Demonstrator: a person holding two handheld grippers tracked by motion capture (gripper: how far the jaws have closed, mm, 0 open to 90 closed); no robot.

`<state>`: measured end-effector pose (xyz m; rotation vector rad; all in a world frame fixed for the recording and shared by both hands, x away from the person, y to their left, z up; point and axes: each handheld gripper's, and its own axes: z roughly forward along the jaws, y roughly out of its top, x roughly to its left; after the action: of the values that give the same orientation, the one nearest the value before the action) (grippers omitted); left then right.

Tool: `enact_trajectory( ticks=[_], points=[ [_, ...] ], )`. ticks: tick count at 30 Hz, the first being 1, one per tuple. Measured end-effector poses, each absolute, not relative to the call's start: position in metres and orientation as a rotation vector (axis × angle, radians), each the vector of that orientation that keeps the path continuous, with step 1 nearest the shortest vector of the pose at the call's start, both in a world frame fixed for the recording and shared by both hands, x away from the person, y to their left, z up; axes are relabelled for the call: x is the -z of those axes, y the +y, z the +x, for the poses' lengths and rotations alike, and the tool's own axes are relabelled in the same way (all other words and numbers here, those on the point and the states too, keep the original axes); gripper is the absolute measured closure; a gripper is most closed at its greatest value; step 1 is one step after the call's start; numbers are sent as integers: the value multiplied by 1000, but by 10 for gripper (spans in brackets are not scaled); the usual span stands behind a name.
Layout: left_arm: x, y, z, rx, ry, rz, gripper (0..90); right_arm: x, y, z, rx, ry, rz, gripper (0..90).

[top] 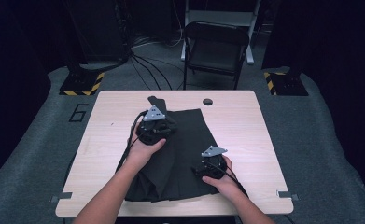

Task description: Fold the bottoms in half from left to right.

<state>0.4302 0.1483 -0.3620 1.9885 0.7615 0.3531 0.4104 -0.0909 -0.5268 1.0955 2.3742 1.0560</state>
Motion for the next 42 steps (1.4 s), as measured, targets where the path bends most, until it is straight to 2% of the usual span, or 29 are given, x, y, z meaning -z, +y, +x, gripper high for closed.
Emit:
enact_trajectory(
  ticks=[6, 11, 14, 28, 32, 35, 39, 42],
  points=[
    [370, 129, 435, -323, 752, 2003, 853, 526, -92, 412, -1053, 2379, 1068, 192],
    [383, 113, 440, -300, 751, 2027, 853, 516, -97, 415, -1014, 2436, 1128, 330],
    [392, 102, 442, -287, 749, 2040, 853, 510, -105, 417, -1018, 2431, 1143, 360],
    [442, 70, 456, -215, 802, 2090, 841, 496, -139, 420, -1037, 2275, 1218, 382],
    [454, 63, 454, -210, 800, 2123, 778, 494, -146, 421, -1031, 2249, 1250, 387],
    [455, 64, 452, -225, 809, 2125, 663, 495, -150, 421, -1031, 2238, 1268, 386],
    [441, 80, 448, -241, 826, 2059, 540, 496, -151, 422, -1025, 2239, 1266, 386],
    [428, 100, 446, -277, 827, 2027, 506, 496, -151, 422, -1016, 2241, 1264, 385]
  ],
)
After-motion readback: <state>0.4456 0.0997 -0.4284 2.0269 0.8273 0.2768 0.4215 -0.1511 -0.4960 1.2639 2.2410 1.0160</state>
